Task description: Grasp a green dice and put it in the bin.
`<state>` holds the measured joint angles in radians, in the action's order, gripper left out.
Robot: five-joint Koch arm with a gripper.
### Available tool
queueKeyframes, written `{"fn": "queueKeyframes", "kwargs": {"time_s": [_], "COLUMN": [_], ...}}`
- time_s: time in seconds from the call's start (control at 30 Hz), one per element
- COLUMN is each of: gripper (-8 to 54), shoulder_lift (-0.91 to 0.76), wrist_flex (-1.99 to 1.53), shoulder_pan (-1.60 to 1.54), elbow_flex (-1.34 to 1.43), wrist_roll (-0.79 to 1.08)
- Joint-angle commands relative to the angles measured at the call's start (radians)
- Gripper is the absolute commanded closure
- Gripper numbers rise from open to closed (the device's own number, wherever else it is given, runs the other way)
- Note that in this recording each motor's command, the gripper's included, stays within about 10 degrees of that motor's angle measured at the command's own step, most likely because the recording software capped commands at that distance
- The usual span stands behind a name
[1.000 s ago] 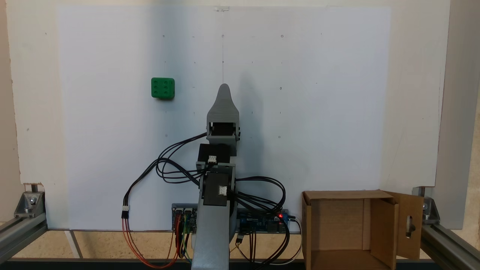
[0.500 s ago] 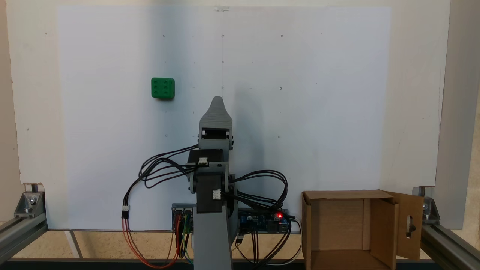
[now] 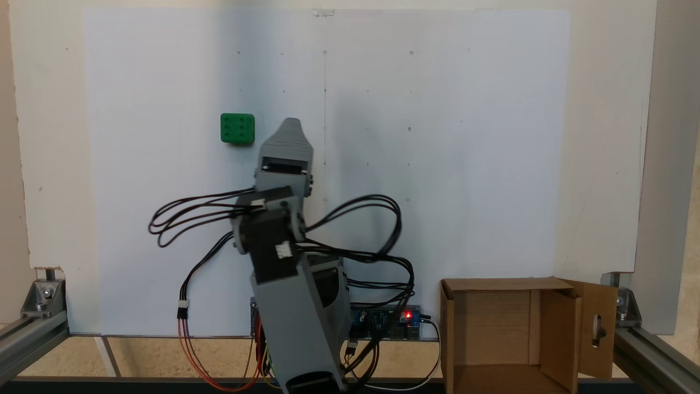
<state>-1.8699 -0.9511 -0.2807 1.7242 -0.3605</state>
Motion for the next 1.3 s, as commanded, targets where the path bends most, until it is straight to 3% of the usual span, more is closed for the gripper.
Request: {"fn": "queueKeyframes", "kwargs": {"time_s": [0.0,0.6,1.27], "gripper": [1.9,1.9,2.0], "shoulder_lift": [0.009,0.213,0.373], "wrist_flex": [0.003,0.003,0.005], "shoulder_pan": [-0.040,-0.219,-0.347], "elbow_flex": [-0.098,-0.341,-0.350], "wrist_roll": [-0.097,-0.209,-0.282]}}
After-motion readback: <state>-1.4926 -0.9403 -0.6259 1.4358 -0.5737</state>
